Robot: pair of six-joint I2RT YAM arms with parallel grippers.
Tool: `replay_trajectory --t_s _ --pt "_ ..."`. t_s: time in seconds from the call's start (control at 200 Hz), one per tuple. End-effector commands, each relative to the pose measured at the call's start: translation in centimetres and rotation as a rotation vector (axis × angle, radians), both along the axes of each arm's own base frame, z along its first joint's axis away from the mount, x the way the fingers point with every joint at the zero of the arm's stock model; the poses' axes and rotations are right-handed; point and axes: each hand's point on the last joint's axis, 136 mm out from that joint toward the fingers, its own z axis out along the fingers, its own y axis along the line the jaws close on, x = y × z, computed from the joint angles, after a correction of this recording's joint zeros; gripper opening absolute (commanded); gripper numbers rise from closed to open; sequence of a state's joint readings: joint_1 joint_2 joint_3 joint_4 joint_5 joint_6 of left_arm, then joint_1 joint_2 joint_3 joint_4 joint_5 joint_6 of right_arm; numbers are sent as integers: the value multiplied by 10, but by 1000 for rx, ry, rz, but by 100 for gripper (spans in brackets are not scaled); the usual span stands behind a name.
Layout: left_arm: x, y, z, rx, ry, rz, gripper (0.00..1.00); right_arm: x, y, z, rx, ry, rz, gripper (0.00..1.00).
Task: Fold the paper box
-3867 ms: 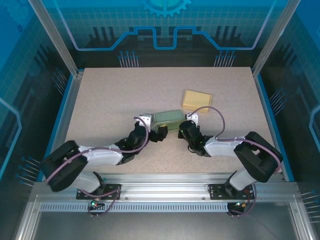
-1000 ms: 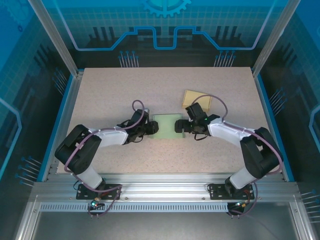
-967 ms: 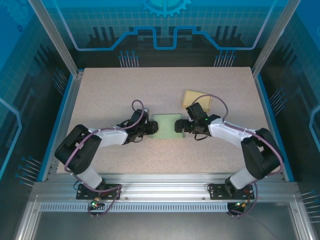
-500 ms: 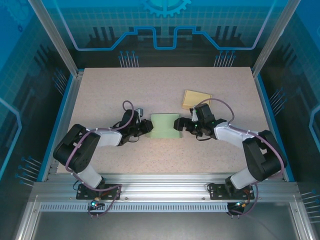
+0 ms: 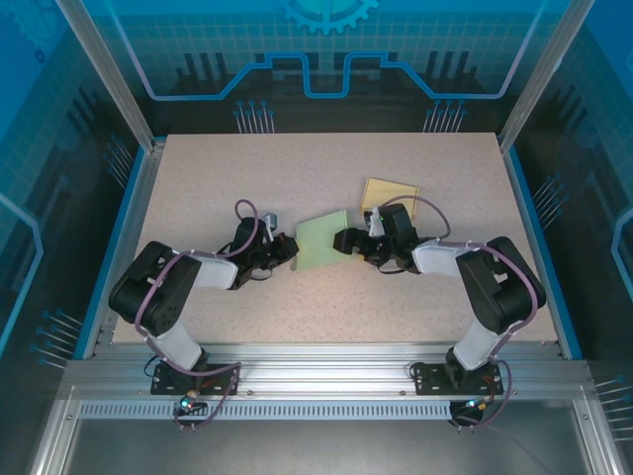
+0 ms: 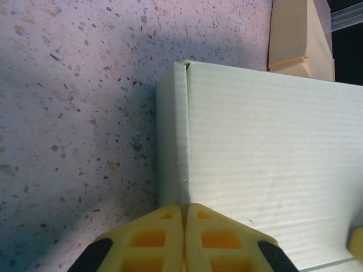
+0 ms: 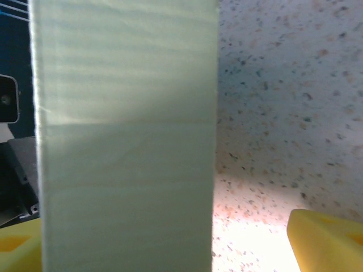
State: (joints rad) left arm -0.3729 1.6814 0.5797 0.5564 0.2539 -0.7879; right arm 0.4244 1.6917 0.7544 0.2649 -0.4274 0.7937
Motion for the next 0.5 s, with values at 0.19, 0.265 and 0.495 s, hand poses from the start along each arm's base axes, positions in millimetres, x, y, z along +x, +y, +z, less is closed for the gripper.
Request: replay_trajectory --t_s 0.19,0.265,0.495 --pt "-19 4 -24 14 112 -16 13 20 20 31 129 -100 61 78" --pt "-16 3 -17 5 95 -18 15 21 21 31 140 -95 60 73" --pt "-8 0 11 -2 12 -28 32 19 12 26 152 -63 13 63"
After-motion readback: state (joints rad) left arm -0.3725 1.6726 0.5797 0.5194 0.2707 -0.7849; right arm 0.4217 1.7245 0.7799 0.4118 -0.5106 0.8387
